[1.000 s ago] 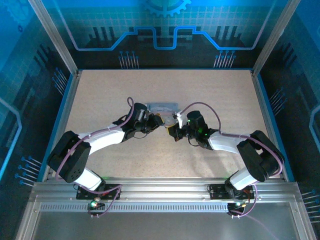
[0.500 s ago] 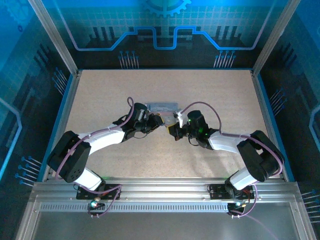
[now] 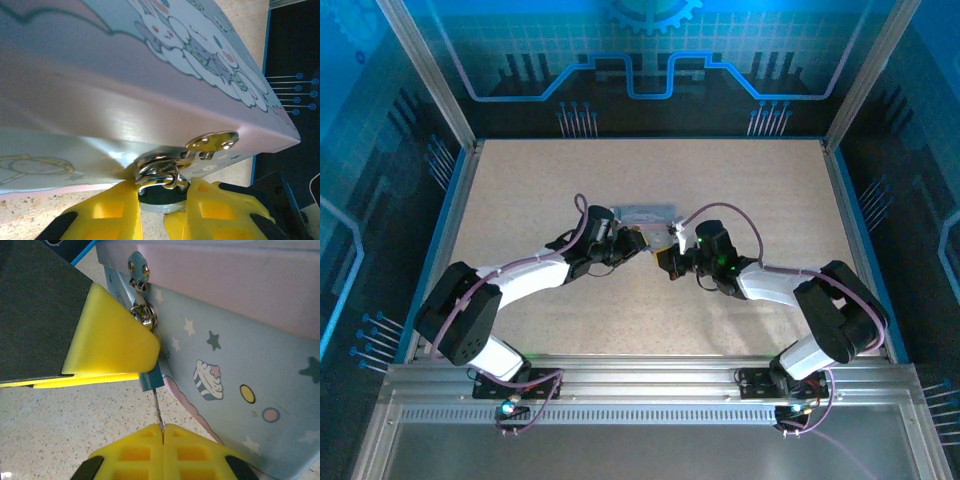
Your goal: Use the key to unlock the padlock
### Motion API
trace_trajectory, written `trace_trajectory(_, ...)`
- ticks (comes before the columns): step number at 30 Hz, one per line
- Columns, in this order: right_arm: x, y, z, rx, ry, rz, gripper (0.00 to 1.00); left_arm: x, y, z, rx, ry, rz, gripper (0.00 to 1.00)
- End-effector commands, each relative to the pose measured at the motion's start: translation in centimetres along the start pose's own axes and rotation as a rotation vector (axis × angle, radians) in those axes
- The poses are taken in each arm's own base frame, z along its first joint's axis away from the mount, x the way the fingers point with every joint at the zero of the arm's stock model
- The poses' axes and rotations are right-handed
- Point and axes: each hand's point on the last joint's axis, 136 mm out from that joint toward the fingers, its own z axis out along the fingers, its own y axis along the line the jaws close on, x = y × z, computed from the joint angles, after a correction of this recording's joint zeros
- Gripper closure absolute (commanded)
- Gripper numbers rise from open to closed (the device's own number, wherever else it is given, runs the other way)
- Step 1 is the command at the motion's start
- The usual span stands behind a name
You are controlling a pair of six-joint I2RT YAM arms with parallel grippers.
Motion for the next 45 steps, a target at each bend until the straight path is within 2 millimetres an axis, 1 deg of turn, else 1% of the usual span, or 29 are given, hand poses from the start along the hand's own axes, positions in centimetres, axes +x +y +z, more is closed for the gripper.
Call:
trace_trajectory(1,-2.0,0.2,0.1,-0.016,-0.067,-0.018,1.0,-0.5,-2.6,-0.3,0.083,-0.015,0.03,0.91)
trace_trajectory(9,-1.9,0.2,0.4,-0.019,-0.075,-0.021,1.0,-0.5,-2.5,-0.4,0.081,-0.017,0.027,0.91)
trace_trajectory(20,-2.6,0.6,0.7,-0.027,-0.102,-0.027,1.0,-0.4,-2.3,-0.3,0.078,-0.017,0.026,0.92)
trace_trajectory(30,-2.8,1.0,1.0,-0.038,-0.109,-0.024,1.0,-0.5,-2.4,-0.3,0.084,-0.023,0.022,0.92)
trace_trajectory(45,-3.9,1.8,1.5,-0.063,-0.136,-0.024,1.0,-0.3,-2.3,-0.1,0.085,-0.016,0.017,0.92)
